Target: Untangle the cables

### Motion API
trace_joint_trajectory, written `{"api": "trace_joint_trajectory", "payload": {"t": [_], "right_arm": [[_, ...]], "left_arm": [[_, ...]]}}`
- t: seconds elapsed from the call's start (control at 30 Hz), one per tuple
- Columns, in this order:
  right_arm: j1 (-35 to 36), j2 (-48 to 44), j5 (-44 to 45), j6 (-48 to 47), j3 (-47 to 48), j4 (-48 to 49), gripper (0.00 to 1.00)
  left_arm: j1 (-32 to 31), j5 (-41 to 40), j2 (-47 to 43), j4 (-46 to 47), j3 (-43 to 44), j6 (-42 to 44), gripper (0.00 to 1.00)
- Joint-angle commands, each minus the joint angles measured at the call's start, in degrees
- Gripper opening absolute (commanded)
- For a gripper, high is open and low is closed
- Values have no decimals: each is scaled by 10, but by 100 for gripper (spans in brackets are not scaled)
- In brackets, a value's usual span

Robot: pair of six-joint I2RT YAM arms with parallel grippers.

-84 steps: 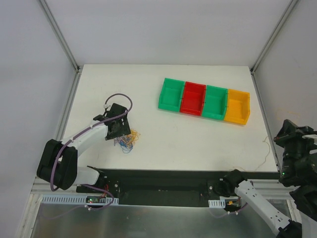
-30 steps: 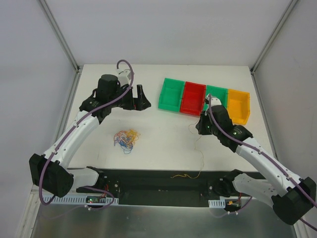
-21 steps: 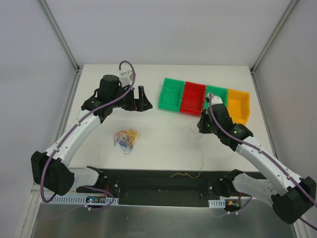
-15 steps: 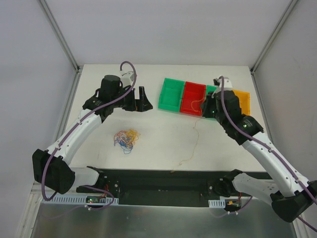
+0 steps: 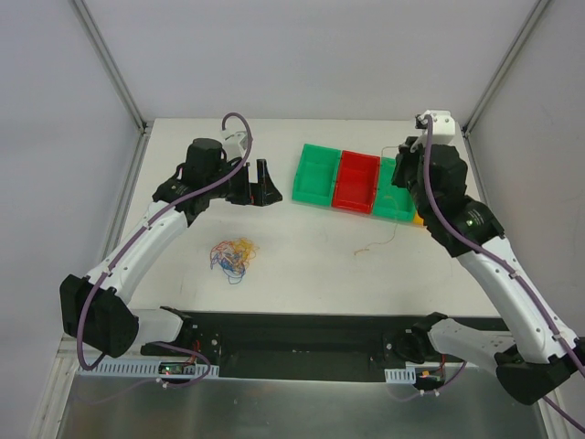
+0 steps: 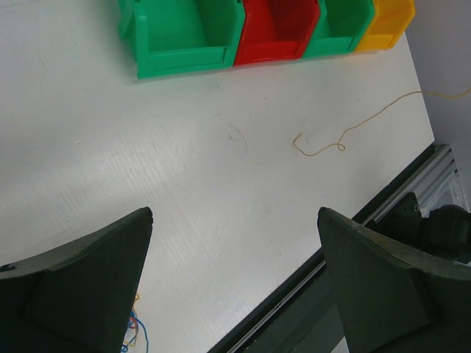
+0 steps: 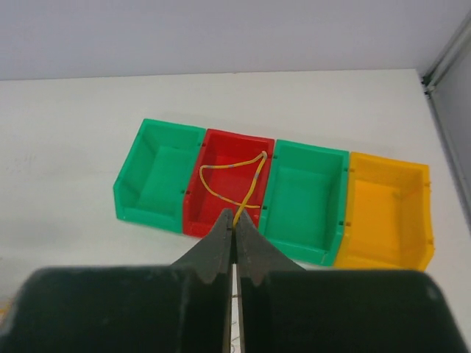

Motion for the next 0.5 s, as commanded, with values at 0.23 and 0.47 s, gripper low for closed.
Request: {"api": "trace_joint_trajectory", "payload": {"t": [0.23, 0.47], "right_arm": [[-126, 71, 163, -70, 161, 22, 0], [-263, 146, 105, -25, 256, 36, 0]], "left_arm": [[-2, 6, -16, 18, -3, -5, 94], [-3, 15, -12, 21, -5, -11, 99]]}}
